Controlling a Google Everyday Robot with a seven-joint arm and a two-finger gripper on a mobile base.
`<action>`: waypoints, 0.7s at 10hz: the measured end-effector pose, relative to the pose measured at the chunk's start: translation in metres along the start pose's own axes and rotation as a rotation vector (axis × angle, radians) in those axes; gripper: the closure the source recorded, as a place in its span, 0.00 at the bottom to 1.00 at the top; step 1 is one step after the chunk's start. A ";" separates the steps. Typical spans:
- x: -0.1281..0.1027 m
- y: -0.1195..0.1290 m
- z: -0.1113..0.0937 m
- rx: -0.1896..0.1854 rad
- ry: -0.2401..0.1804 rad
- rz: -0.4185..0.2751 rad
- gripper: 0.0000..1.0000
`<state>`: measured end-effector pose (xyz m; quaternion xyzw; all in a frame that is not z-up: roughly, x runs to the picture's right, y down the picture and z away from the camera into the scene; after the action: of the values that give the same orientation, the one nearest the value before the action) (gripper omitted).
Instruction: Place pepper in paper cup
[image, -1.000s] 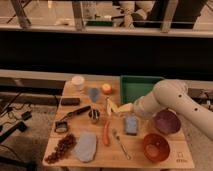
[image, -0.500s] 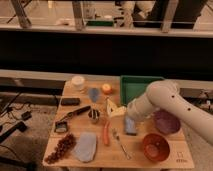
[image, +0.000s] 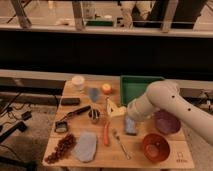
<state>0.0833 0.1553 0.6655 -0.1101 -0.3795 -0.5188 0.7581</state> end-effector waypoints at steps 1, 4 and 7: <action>-0.002 -0.006 0.005 -0.006 -0.007 -0.023 0.20; -0.012 -0.042 0.034 -0.029 -0.041 -0.117 0.20; -0.015 -0.065 0.054 -0.065 -0.056 -0.209 0.20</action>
<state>-0.0006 0.1682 0.6777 -0.1088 -0.3931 -0.6038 0.6849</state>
